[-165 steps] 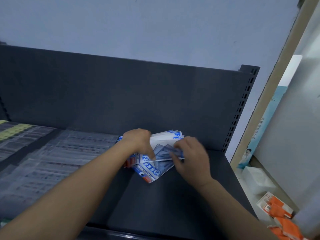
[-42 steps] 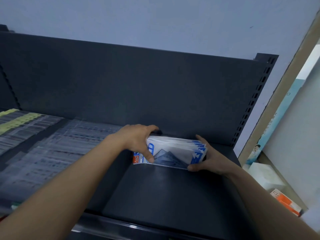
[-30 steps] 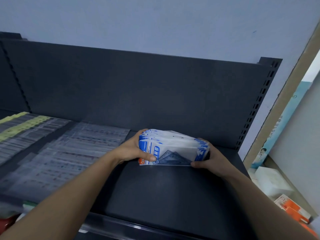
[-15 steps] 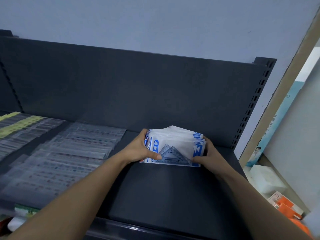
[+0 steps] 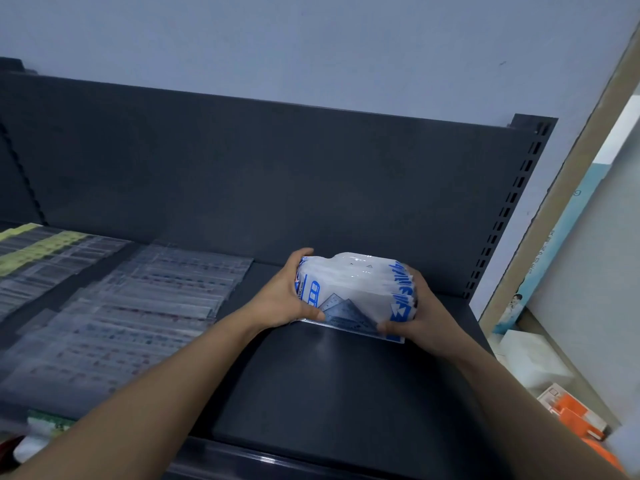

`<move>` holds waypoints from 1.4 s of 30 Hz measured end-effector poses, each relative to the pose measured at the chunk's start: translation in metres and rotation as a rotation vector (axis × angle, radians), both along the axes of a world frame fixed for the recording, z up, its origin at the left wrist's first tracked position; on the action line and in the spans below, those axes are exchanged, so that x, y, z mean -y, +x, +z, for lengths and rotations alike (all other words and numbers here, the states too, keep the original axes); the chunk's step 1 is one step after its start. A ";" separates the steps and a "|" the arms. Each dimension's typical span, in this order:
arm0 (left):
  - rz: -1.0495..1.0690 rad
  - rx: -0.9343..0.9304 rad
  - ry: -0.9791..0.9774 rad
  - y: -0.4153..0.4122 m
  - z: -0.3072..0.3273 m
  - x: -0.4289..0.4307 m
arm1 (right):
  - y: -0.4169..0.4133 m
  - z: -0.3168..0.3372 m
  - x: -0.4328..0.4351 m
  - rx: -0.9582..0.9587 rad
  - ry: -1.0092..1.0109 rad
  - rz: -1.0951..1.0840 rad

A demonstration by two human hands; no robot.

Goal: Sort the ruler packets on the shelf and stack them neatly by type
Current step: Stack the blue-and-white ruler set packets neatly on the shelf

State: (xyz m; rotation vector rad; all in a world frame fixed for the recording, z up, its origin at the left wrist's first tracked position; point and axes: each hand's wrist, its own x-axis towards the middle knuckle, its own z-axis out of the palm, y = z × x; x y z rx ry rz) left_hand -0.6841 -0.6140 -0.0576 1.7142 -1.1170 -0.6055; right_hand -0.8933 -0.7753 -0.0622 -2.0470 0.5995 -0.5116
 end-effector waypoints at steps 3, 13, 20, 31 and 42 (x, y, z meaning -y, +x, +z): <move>0.005 -0.031 0.007 0.000 -0.002 -0.002 | -0.003 -0.007 0.001 0.011 0.051 -0.014; -0.023 0.013 0.043 0.006 -0.003 -0.004 | -0.008 -0.007 0.013 -0.236 0.039 0.032; -0.006 0.034 0.083 -0.002 -0.007 0.003 | -0.009 0.000 0.008 -0.156 0.005 0.012; 0.059 0.057 0.037 -0.005 -0.002 0.001 | -0.007 -0.001 0.004 -0.034 -0.013 -0.010; 0.015 -0.100 -0.080 0.000 0.035 0.008 | -0.004 0.027 0.014 0.069 0.015 0.025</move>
